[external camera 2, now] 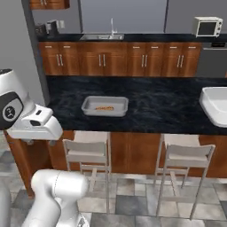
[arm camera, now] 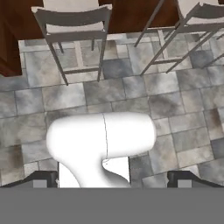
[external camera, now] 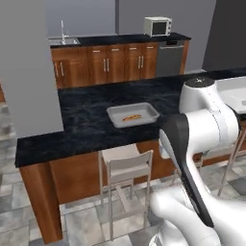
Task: Place the cold items (kiwi and pear) from the fridge in one tupperware on the dining counter. Place the warm items (hot dog and kebab skewer) in the stove area in another tupperware.
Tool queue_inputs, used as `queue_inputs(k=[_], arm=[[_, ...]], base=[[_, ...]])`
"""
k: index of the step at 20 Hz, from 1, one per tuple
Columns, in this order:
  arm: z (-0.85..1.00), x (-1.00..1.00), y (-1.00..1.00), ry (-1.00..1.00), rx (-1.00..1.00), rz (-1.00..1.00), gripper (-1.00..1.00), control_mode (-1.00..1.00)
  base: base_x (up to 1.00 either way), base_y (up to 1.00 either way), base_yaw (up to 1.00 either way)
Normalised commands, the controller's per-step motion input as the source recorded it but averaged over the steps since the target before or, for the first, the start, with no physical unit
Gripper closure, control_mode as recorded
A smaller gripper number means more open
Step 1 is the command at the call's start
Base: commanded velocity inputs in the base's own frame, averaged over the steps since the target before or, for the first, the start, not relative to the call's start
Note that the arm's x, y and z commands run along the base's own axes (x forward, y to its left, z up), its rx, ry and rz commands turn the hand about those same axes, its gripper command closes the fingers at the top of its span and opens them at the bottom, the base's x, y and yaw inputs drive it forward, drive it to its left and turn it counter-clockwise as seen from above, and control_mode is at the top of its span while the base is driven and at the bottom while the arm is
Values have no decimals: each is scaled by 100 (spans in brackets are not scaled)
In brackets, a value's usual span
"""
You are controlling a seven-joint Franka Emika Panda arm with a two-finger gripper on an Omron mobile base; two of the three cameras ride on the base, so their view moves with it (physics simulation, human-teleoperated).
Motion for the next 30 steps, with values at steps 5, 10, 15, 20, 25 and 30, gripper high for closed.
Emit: queue_inputs(k=[5, 10, 15, 20, 25, 30], arm=[[0, 0, 0, 0, 0, 0, -100, 100], [0, 0, 0, 0, 0, 0, -100, 100], [0, 0, 0, 0, 0, 0, -100, 100], [0, 0, 0, 0, 0, 0, -100, 100], [0, 0, 0, 0, 0, 0, -100, 100], [0, 0, 0, 0, 0, 0, -100, 100]], base=[[-63, 100, 9], [-31, 100, 2], [-3, 100, 0], [4, 100, -2], [32, 100, -16], [81, 100, -27]])
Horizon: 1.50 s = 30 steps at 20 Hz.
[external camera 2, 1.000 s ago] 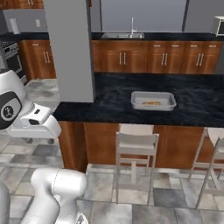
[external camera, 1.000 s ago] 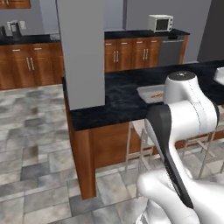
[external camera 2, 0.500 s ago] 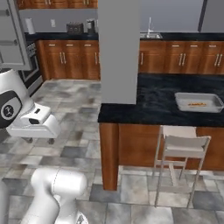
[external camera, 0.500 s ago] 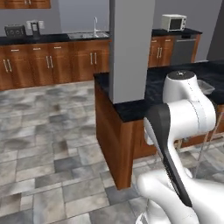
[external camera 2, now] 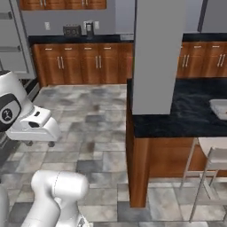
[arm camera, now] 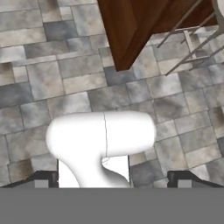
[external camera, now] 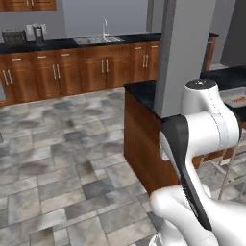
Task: Place the cold items (kiwi and pear) from the fridge in one tupperware on the dining counter. Place the warm items (hot dog and kebab skewer) in the stove area in another tupperware.
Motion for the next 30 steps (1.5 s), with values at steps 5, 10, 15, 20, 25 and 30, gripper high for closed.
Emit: queue_inputs(k=[5, 10, 15, 20, 25, 30], arm=[[0, 0, 0, 0, 0, 0, -100, 100], [0, 0, 0, 0, 0, 0, -100, 100], [0, 0, 0, 0, 0, 0, -100, 100], [0, 0, 0, 0, 0, 0, -100, 100], [0, 0, 0, 0, 0, 0, -100, 100], [0, 0, 0, 0, 0, 0, -100, 100]], base=[[99, 100, -21], [100, 64, -3], [100, -5, 17], [100, -19, 30], [100, -36, 28], [100, -38, 28]])
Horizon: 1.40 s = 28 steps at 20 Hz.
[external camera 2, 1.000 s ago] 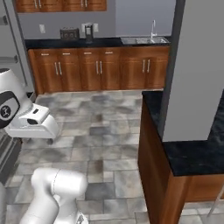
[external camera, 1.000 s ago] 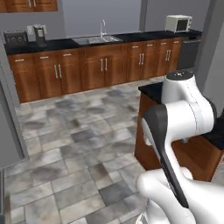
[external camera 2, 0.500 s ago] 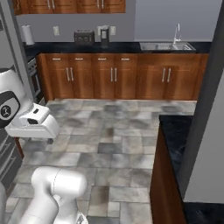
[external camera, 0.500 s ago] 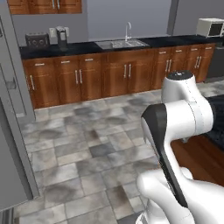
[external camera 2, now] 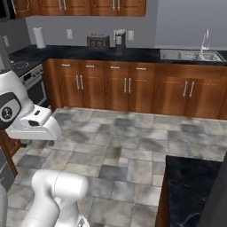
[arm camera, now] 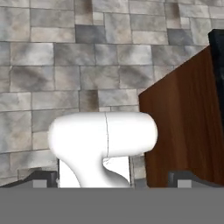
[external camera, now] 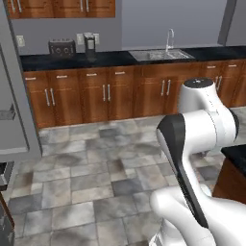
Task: Place the cold items (kiwi and pear) from the fridge in one tupperware on the dining counter. Place the warm items (hot dog and kebab skewer) in the stove area in another tupperware.
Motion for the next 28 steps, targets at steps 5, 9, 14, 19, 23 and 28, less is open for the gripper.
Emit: queue_inputs(k=[5, 9, 14, 19, 23, 28], arm=[[0, 0, 0, 0, 0, 0, -100, 100], [0, 0, 0, 0, 0, 0, -100, 100], [0, 0, 0, 0, 0, 0, -100, 100], [0, 0, 0, 0, 0, 0, -100, 100], [0, 0, 0, 0, 0, 0, -100, 100], [0, 0, 0, 0, 0, 0, -100, 100]], base=[[100, -28, 33], [100, -13, 42], [100, -20, 40], [100, -25, 36], [100, -26, 37], [100, -12, 40]])
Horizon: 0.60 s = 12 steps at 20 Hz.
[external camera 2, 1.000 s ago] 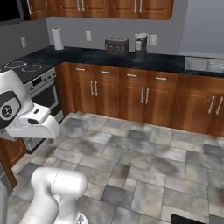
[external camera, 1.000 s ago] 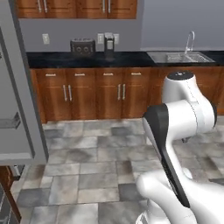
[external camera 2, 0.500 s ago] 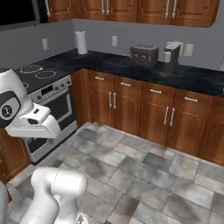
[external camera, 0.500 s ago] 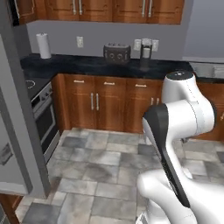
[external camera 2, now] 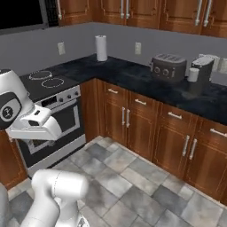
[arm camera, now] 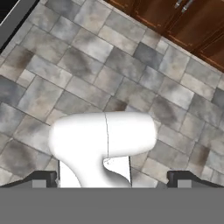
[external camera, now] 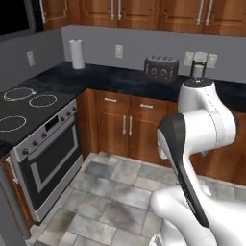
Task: Place the cold items (kiwi and pear) from the fridge in one tupperware on the dining counter. Place the warm items (hot dog and kebab skewer) in the stove area in another tupperware.
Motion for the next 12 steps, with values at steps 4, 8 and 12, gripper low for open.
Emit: queue_inputs(k=[4, 8, 12], arm=[[0, 0, 0, 0, 0, 0, -100, 100], [0, 0, 0, 0, 0, 0, -100, 100], [0, 0, 0, 0, 0, 0, -100, 100]], base=[[93, -2, 55], [71, 2, 63], [71, 3, 63]])
